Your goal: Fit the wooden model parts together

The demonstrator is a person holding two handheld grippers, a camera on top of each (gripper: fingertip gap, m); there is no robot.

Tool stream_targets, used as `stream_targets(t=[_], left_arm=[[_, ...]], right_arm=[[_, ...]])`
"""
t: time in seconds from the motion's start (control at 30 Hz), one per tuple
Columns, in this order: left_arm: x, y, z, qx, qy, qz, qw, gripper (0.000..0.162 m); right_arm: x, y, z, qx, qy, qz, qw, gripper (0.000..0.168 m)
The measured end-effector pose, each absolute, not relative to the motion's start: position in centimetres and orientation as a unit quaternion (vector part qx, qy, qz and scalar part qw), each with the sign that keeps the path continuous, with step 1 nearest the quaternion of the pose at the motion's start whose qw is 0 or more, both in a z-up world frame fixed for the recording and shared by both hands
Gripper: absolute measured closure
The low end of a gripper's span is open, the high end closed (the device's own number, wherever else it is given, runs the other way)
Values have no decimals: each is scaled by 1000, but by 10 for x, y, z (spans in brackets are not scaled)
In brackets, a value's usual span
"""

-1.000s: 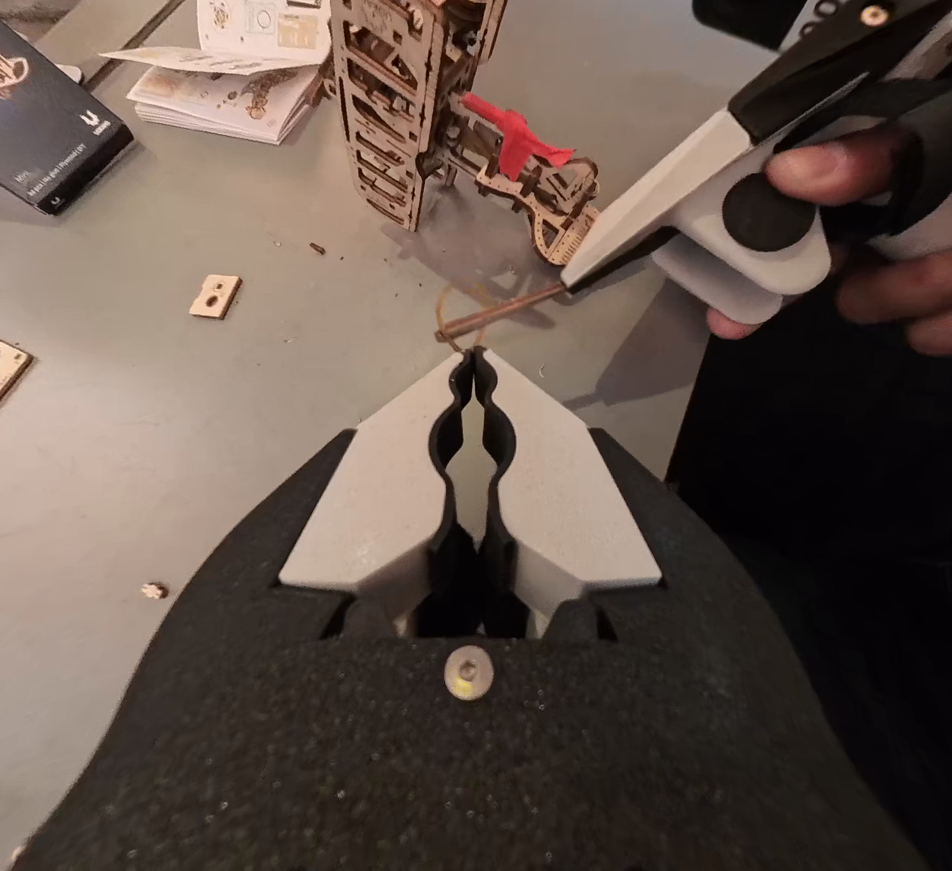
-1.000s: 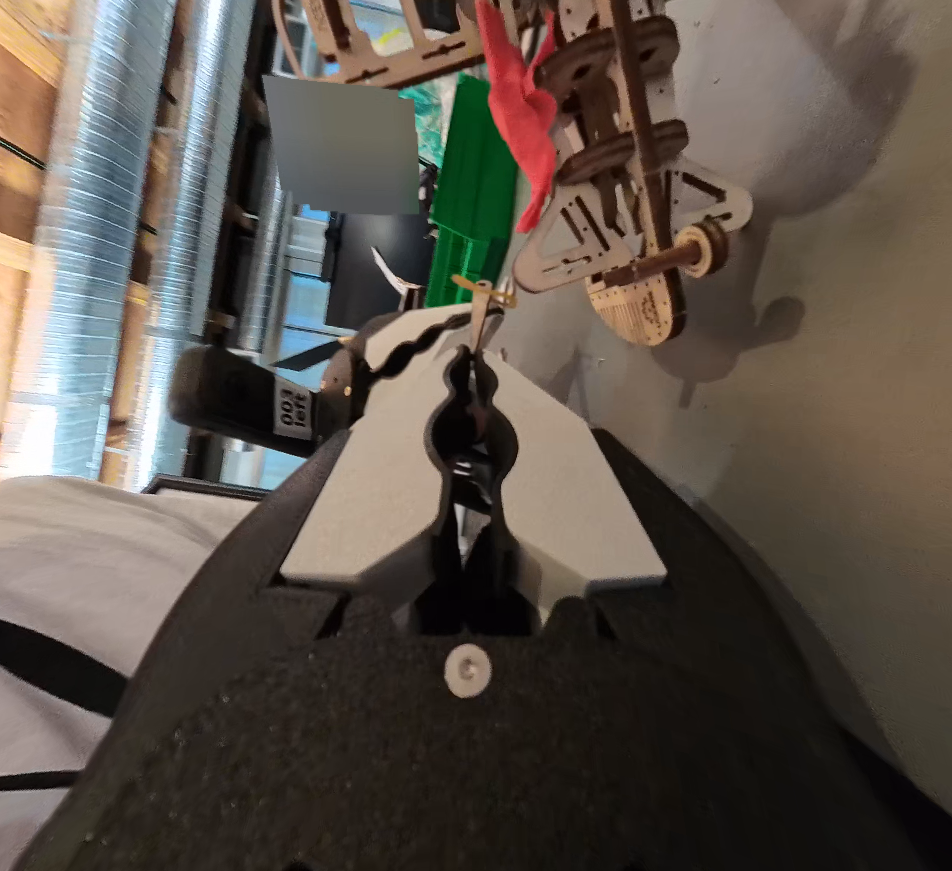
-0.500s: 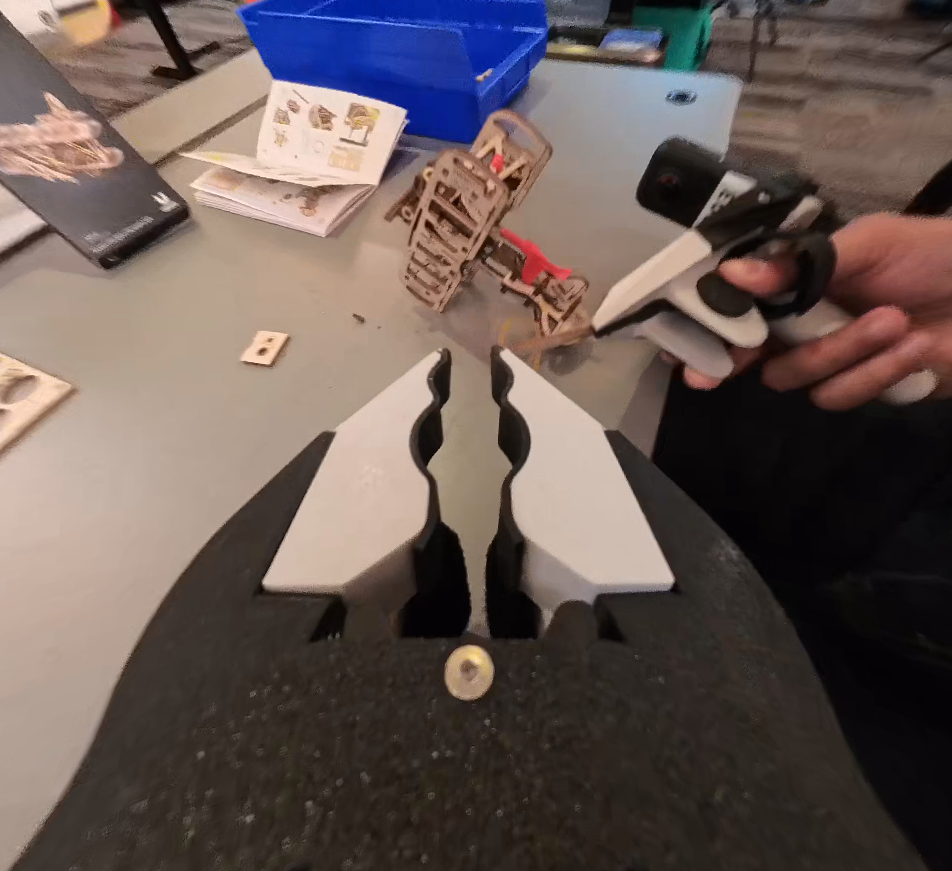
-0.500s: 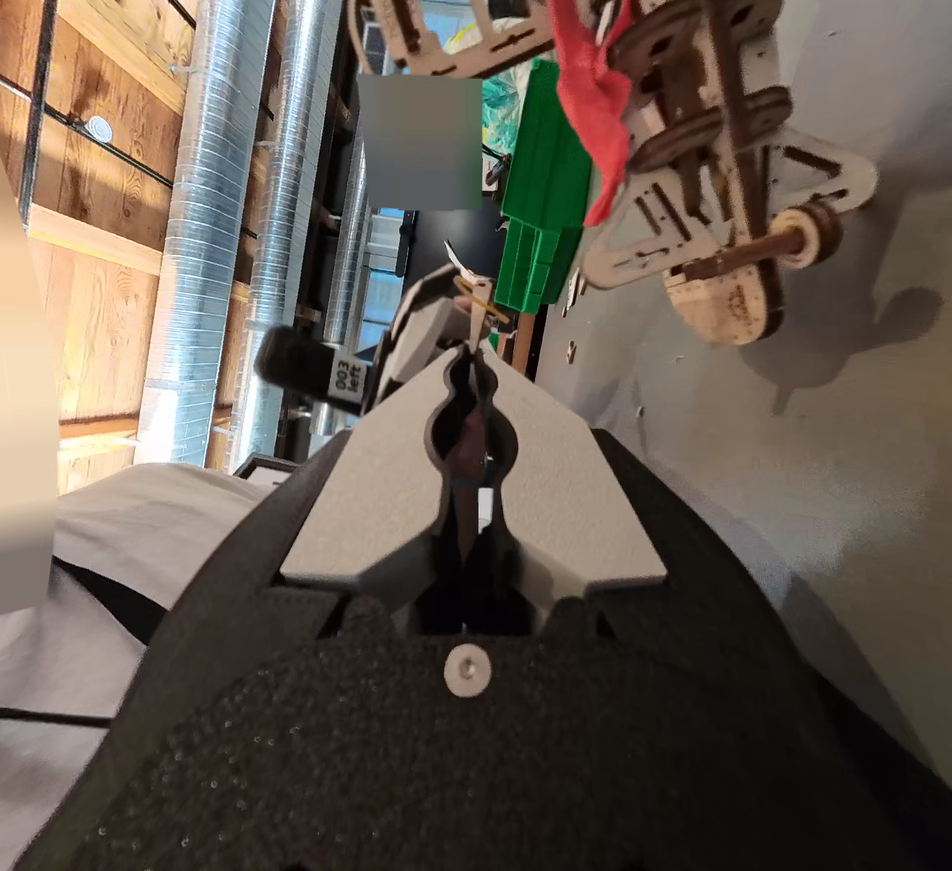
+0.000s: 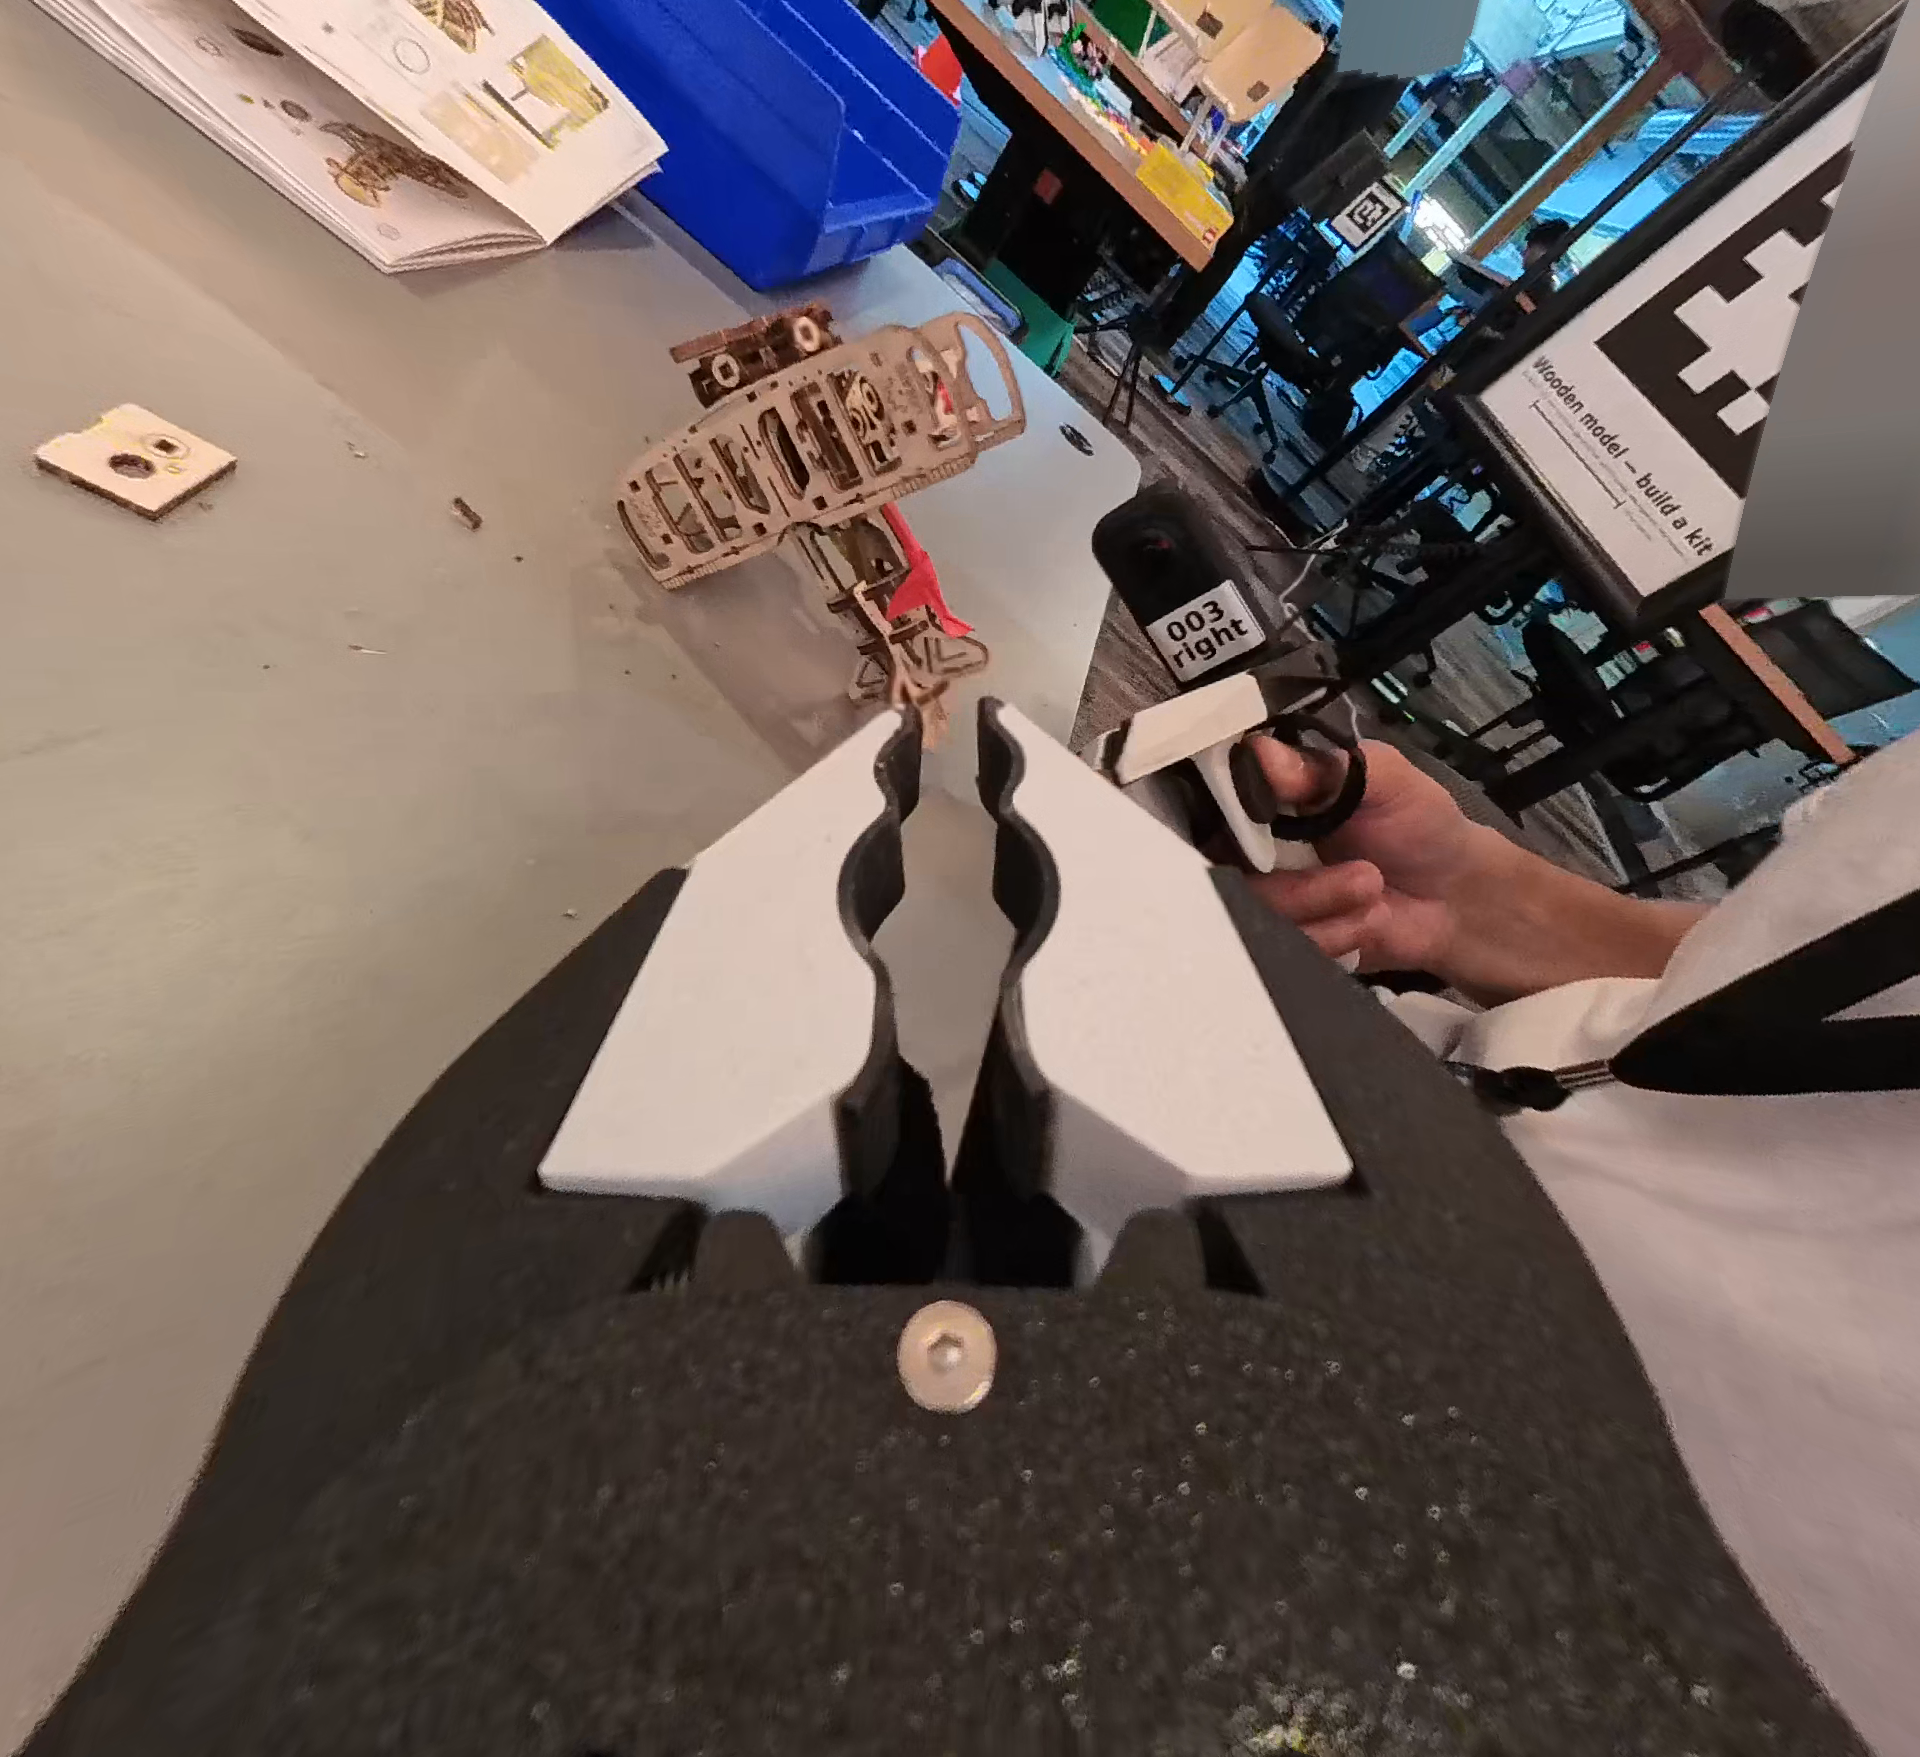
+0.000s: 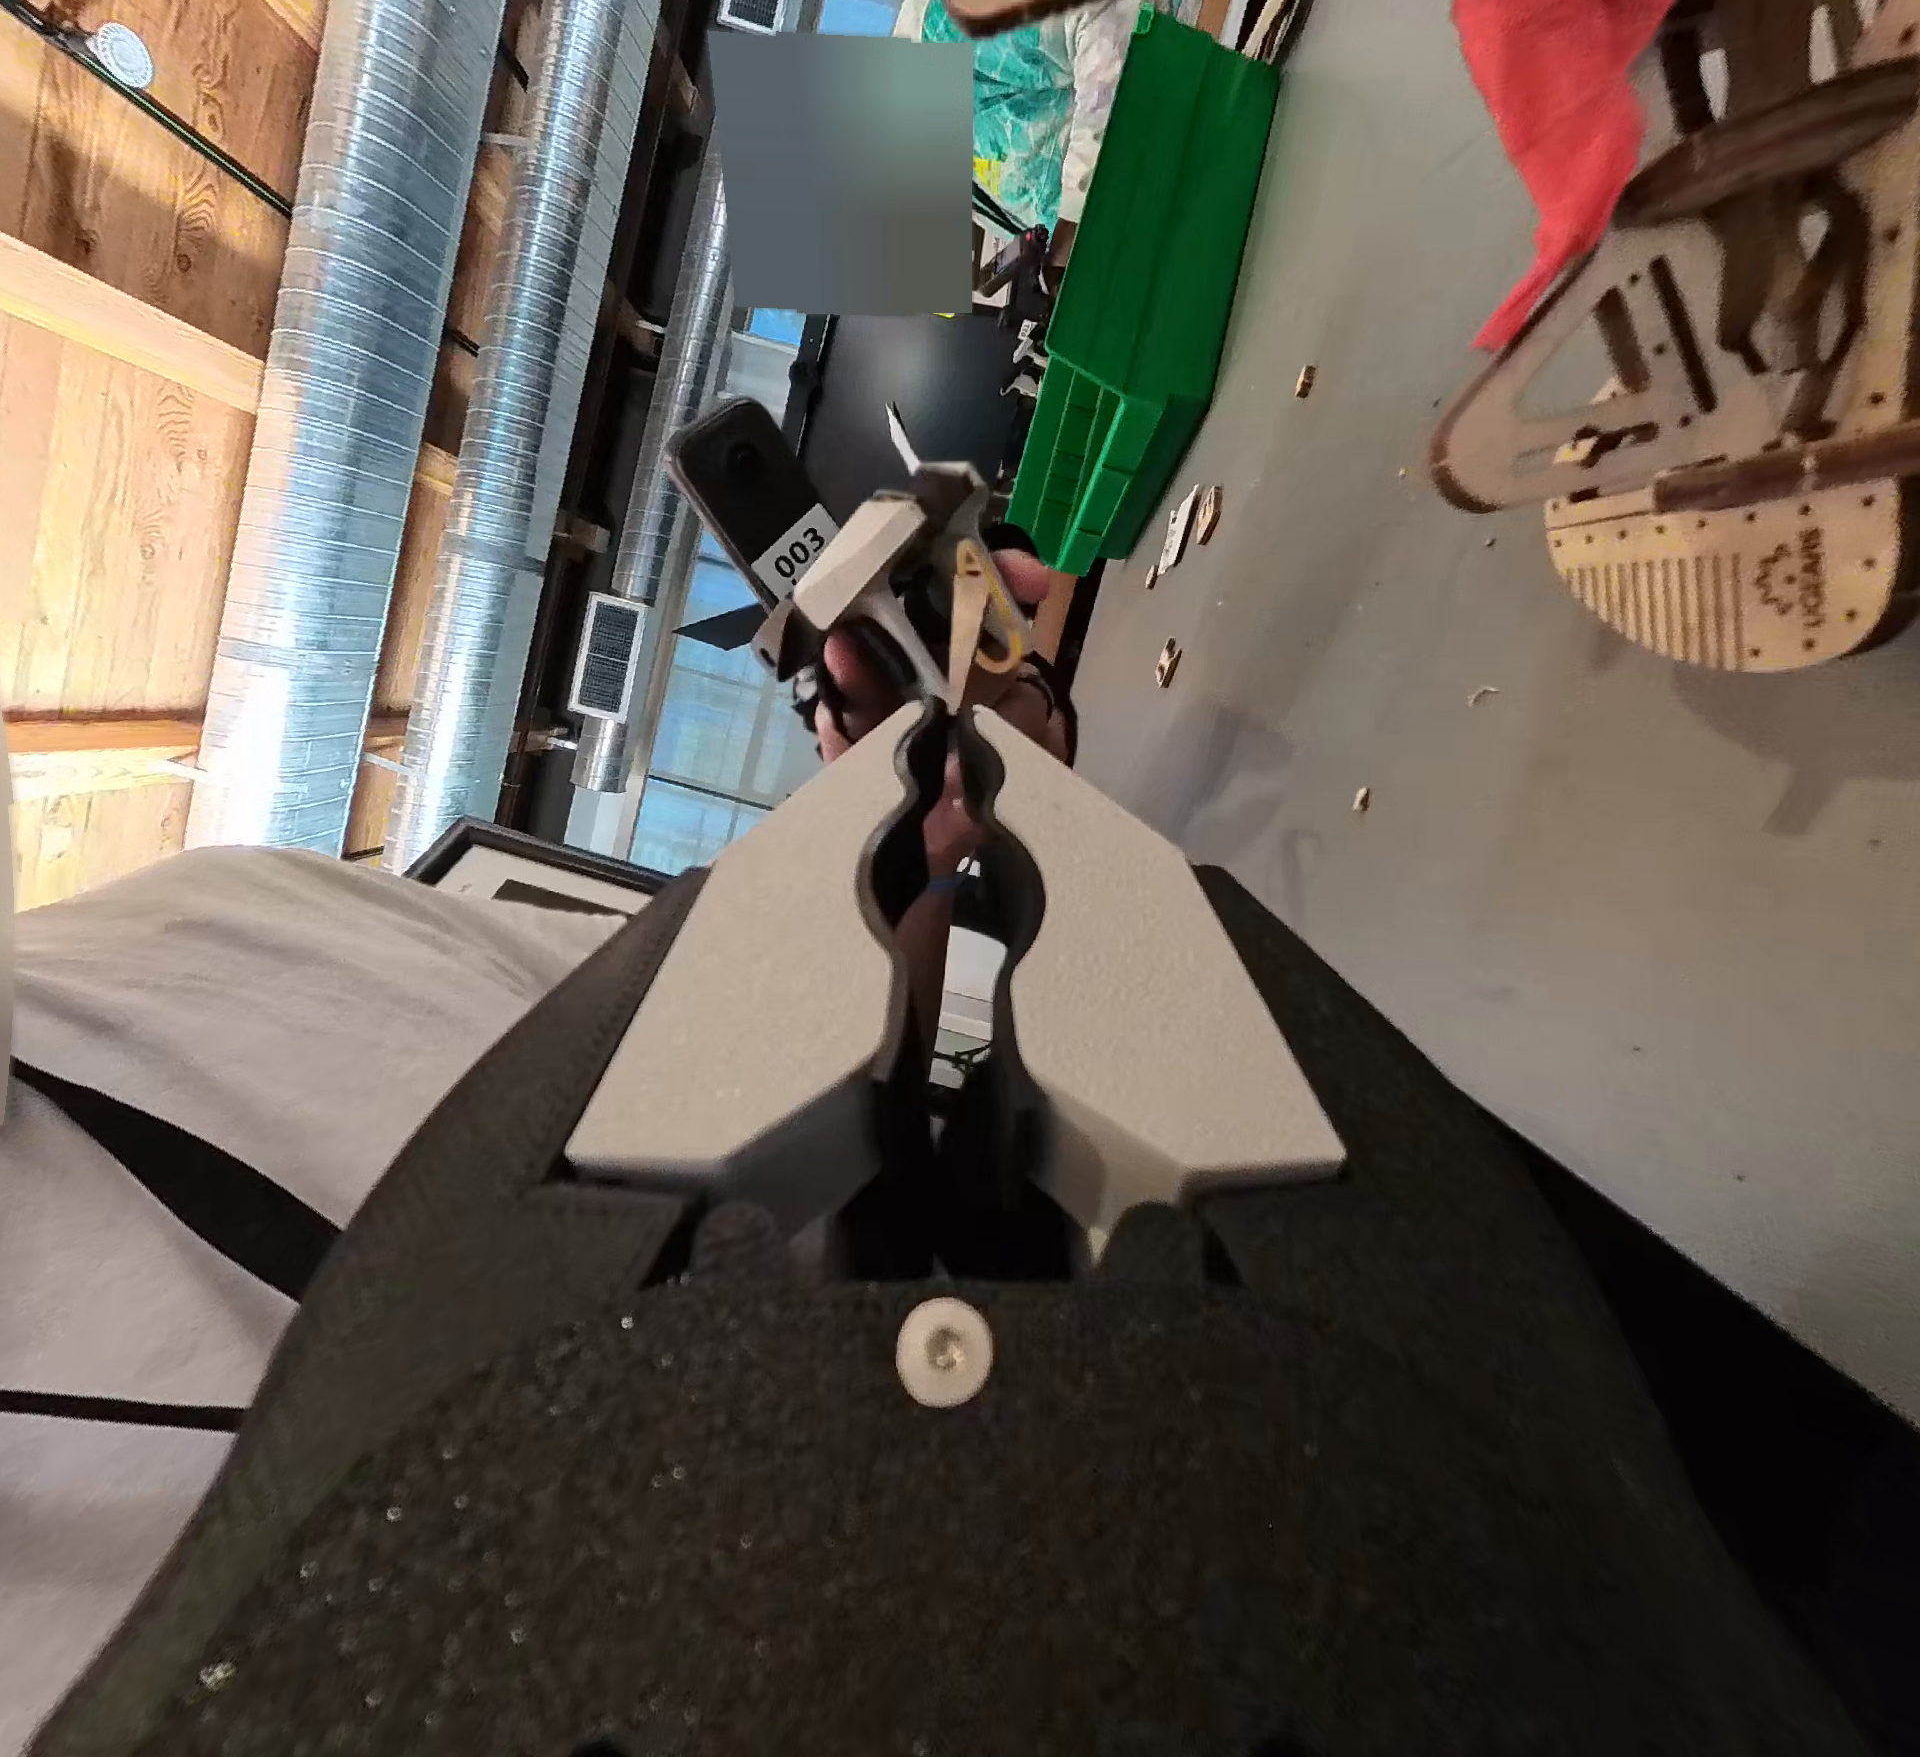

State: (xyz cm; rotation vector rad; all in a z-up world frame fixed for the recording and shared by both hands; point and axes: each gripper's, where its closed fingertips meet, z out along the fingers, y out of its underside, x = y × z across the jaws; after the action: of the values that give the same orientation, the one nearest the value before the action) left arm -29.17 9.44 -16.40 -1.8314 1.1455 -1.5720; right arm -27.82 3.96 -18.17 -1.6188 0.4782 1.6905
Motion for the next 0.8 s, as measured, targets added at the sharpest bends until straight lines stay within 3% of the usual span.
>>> stream_targets(t=[0.8], left_arm=[[-287, 63, -153, -638, 315, -690, 134, 157]], right_arm=[[-278, 33, -167, -560, 191, 726, 352, 168]])
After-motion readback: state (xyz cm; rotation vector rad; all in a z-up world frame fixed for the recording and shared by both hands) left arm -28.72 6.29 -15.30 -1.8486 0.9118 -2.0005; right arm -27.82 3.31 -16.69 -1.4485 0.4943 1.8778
